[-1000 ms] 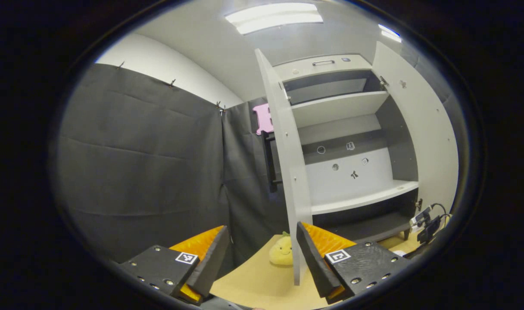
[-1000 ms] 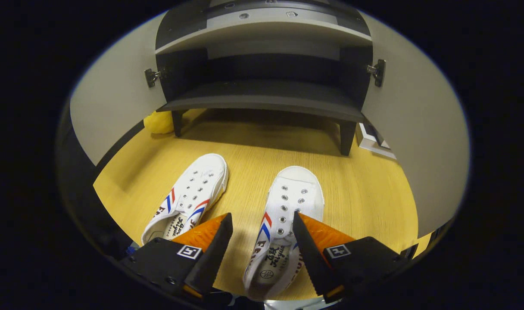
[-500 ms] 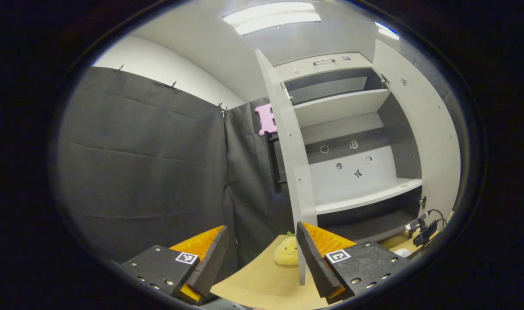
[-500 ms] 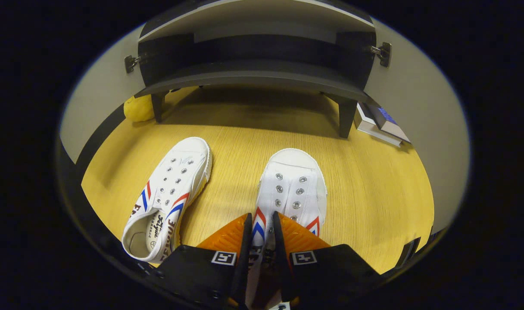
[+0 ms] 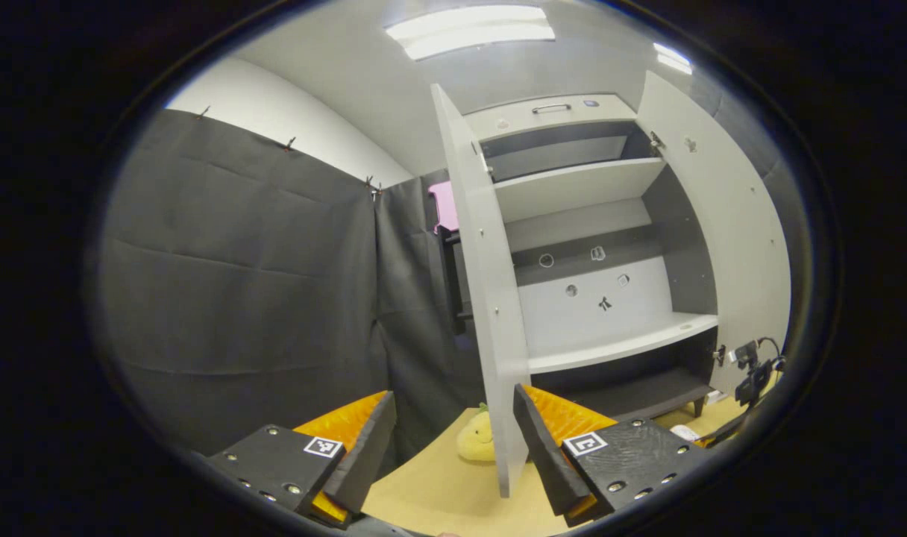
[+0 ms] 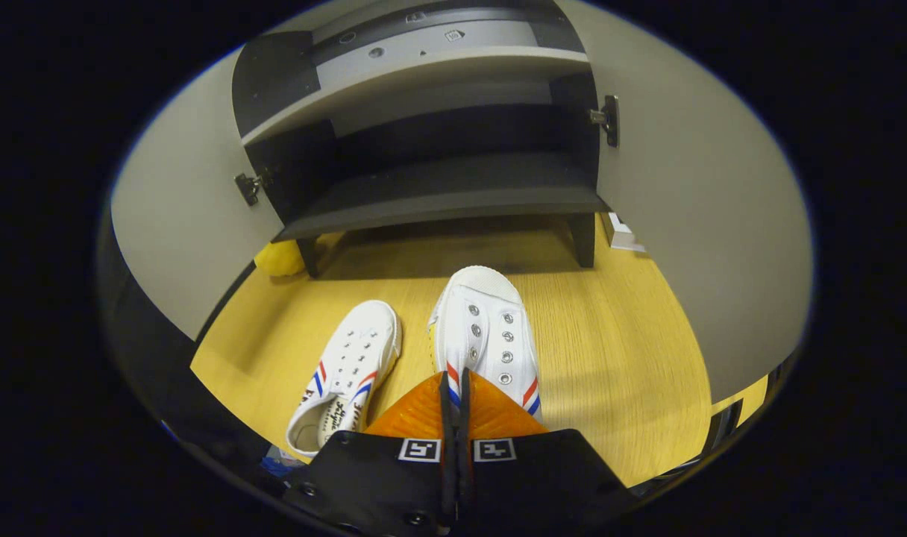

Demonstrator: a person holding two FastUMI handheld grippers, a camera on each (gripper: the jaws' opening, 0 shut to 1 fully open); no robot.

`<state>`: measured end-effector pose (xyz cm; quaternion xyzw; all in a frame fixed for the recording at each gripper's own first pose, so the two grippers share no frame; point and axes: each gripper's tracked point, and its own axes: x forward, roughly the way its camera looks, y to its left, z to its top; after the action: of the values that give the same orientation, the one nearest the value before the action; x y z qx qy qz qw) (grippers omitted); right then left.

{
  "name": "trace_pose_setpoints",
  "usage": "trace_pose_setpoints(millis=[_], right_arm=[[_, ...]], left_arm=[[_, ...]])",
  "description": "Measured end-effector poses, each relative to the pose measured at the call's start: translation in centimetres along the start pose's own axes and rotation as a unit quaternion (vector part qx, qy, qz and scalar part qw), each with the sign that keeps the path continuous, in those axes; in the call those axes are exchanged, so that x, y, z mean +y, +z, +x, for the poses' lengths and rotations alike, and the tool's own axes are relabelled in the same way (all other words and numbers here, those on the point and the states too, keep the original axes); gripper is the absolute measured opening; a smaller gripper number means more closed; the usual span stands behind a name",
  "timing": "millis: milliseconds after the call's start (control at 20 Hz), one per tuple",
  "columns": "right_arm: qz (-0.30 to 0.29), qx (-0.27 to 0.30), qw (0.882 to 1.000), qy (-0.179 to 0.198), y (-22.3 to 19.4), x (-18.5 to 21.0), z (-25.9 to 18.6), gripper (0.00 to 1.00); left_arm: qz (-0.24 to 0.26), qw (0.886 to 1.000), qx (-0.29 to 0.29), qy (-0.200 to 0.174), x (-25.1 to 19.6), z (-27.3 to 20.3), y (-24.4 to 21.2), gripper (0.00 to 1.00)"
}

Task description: Grab one shoe with the right hand and put it into the shoe cabinet, grab the other shoe with the left hand and put it into the shoe cabinet; then close the right door with the right hand and the left door with the left hand.

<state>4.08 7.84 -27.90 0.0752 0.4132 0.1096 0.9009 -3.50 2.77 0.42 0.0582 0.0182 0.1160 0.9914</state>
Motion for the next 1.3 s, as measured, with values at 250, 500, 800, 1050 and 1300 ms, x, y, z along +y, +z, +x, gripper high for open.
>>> trace_pose_setpoints(millis=[250,500,800,1050,1300], right_arm=[[0.008,-0.076,0.997,0.024,7.0,1.7,-3.8,0.02],[0.003,-0.145,0.989,0.039,14.2,3.1,-6.8,0.02],[-0.008,-0.211,0.977,0.045,22.8,4.3,-8.1,0.02],[-0.005,-0.235,0.971,0.043,28.6,4.7,-7.4,0.02],[-0.023,-0.264,0.964,0.017,35.1,4.5,-5.6,0.02]], left_arm=[[-0.006,1.0,-0.003,-0.02,-2.0,0.4,-0.2,0.91],[-0.012,1.0,-0.004,-0.02,-2.2,0.8,-0.5,0.91],[-0.019,1.0,0.007,-0.013,-1.8,0.6,-1.6,0.92],[-0.024,1.0,0.012,0.004,-0.3,-0.4,-2.1,0.91],[-0.031,0.999,0.02,0.016,0.6,-1.3,-2.7,0.91]])
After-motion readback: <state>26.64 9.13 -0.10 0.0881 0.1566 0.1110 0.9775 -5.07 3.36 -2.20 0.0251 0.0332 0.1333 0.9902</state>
